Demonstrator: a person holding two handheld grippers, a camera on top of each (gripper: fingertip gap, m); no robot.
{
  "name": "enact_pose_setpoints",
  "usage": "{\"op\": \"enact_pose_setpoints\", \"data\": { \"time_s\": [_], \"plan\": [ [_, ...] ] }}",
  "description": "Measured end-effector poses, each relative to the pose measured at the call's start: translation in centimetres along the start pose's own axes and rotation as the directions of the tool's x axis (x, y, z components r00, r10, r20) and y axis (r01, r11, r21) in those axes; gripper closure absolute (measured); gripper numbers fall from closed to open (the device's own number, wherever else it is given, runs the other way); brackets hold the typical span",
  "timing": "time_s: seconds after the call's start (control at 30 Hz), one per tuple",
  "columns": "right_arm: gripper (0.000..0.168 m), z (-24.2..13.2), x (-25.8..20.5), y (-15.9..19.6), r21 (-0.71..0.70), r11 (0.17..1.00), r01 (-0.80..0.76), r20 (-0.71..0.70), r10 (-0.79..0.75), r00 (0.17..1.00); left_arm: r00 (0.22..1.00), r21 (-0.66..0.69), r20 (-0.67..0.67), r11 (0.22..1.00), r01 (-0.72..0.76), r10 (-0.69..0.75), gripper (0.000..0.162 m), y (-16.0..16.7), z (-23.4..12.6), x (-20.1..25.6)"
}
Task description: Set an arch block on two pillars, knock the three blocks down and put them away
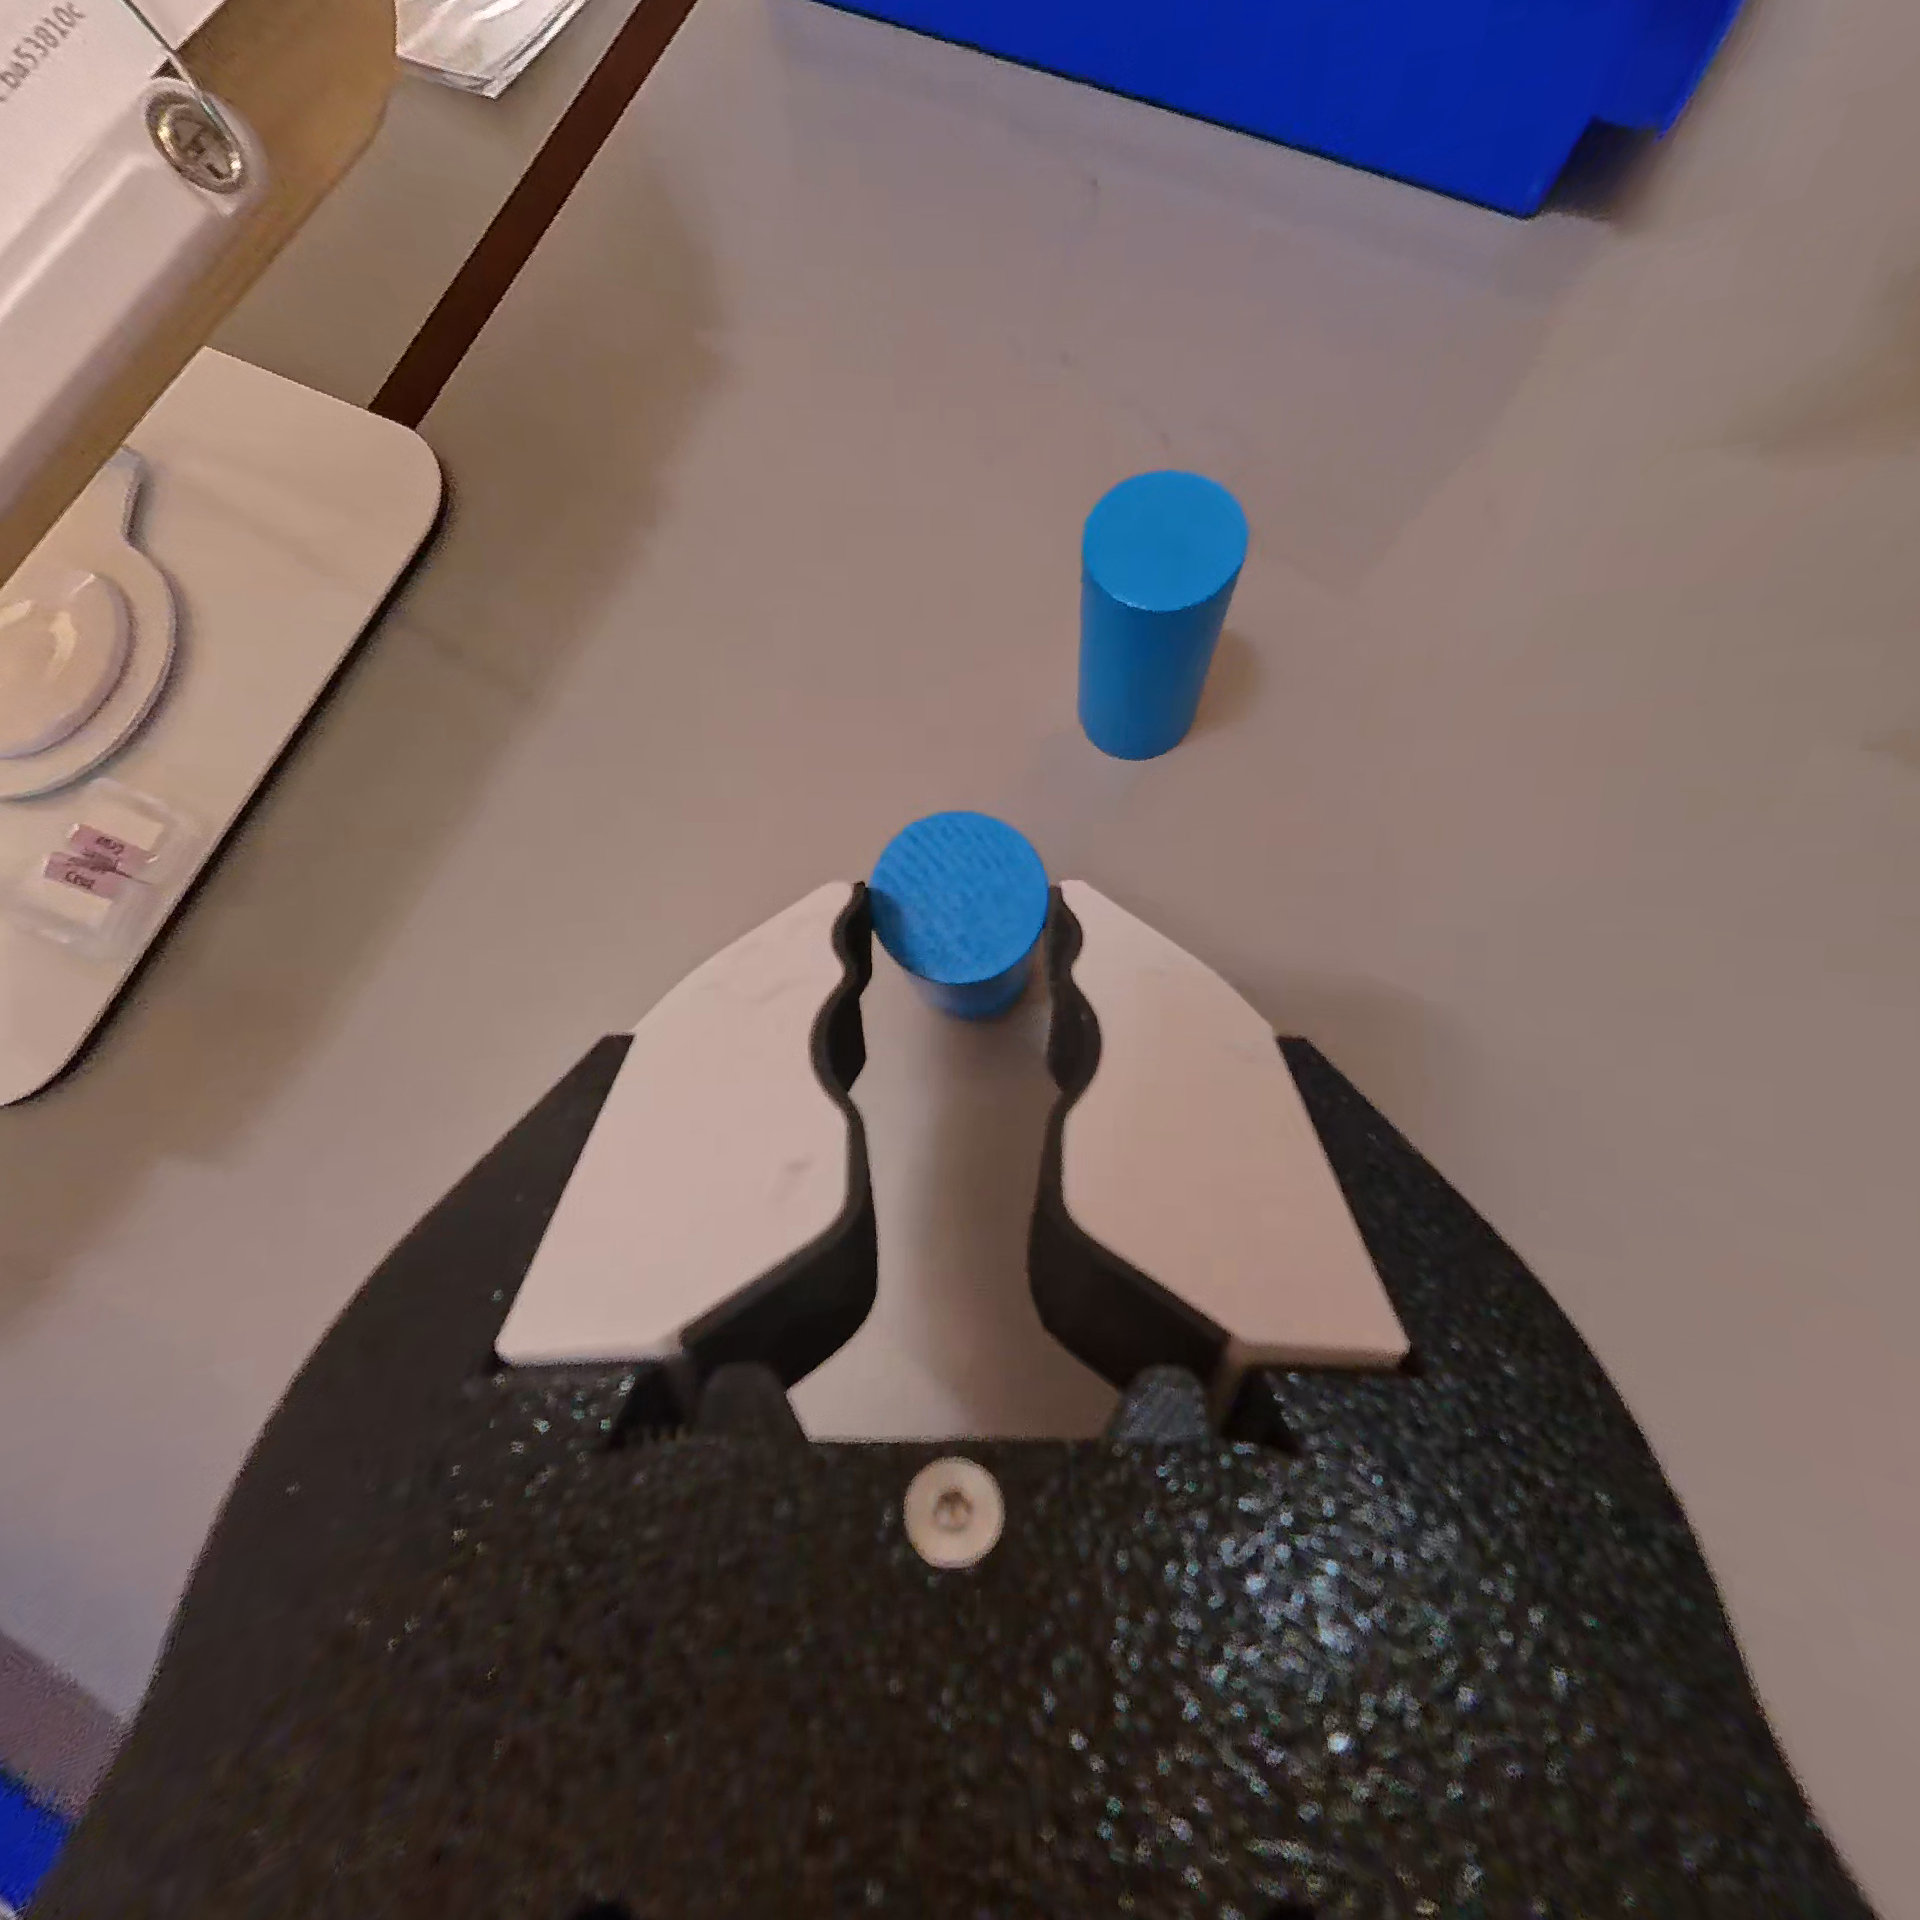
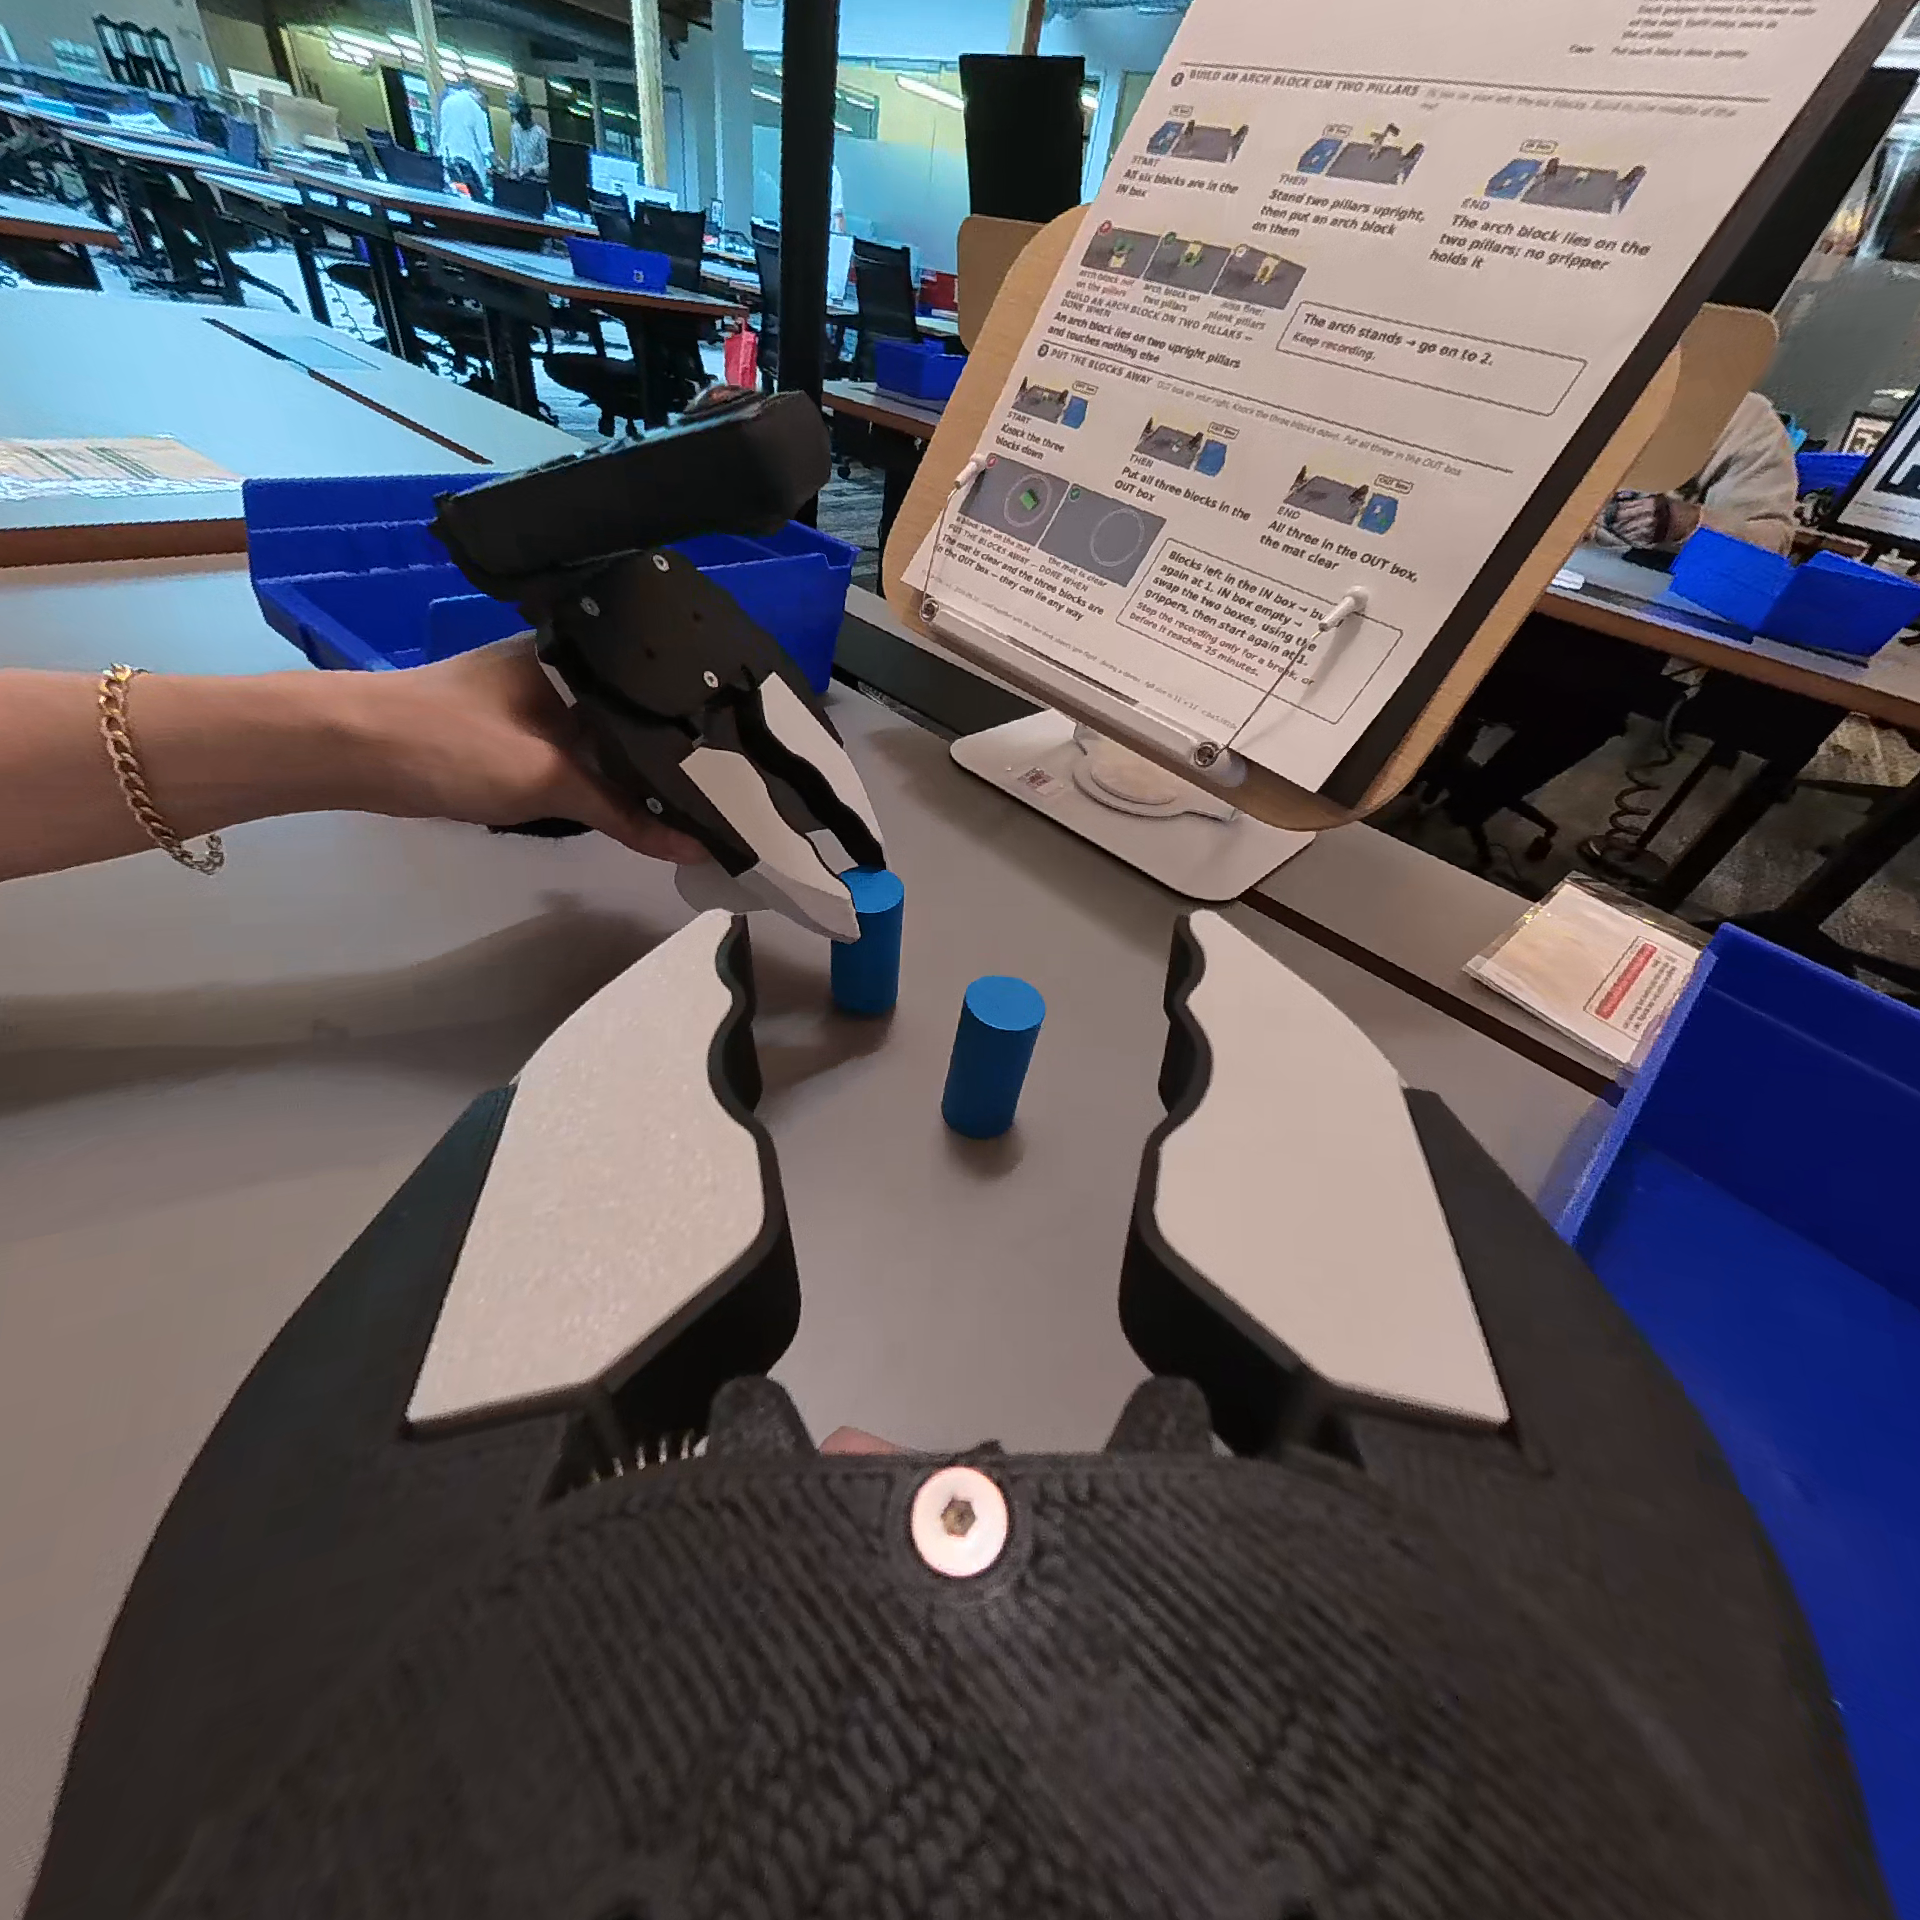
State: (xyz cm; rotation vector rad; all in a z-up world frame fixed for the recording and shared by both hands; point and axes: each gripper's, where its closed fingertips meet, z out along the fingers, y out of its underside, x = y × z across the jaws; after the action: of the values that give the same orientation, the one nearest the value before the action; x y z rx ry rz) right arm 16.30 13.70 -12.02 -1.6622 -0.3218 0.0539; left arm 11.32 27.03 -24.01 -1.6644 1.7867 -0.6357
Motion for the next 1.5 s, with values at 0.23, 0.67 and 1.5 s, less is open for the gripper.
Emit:
{"op": "enact_pose_setpoints", "data": {
  "time_s": [0.23, 0.67, 1.5],
  "plan": [
    [0.093, -0.3, 0.3, -0.1, 0.01, 1.0, 0.0, -0.005, 0.0, 1.0, 0.999, 0.012, -0.008, 0.999, 0.049, -0.049, 0.131, 0.2, 0.1, 0.0],
    [0.094, -0.3, 0.3, 0.0, 0.003, 1.0, 0.01, 0.0, -0.01, 1.0, 0.999, -0.045, 0.014, 0.998, 0.035, -0.035, 0.131, 0.0, 0.4, 0.0],
    [0.094, -0.3, 0.0, 0.1, 0.003, 1.0, 0.003, 0.01, -0.003, 1.0, 0.988, 0.223, 0.049, 0.966, 0.134, -0.148, 0.11, -3.5, -9.2, -0.9]
  ]
}}
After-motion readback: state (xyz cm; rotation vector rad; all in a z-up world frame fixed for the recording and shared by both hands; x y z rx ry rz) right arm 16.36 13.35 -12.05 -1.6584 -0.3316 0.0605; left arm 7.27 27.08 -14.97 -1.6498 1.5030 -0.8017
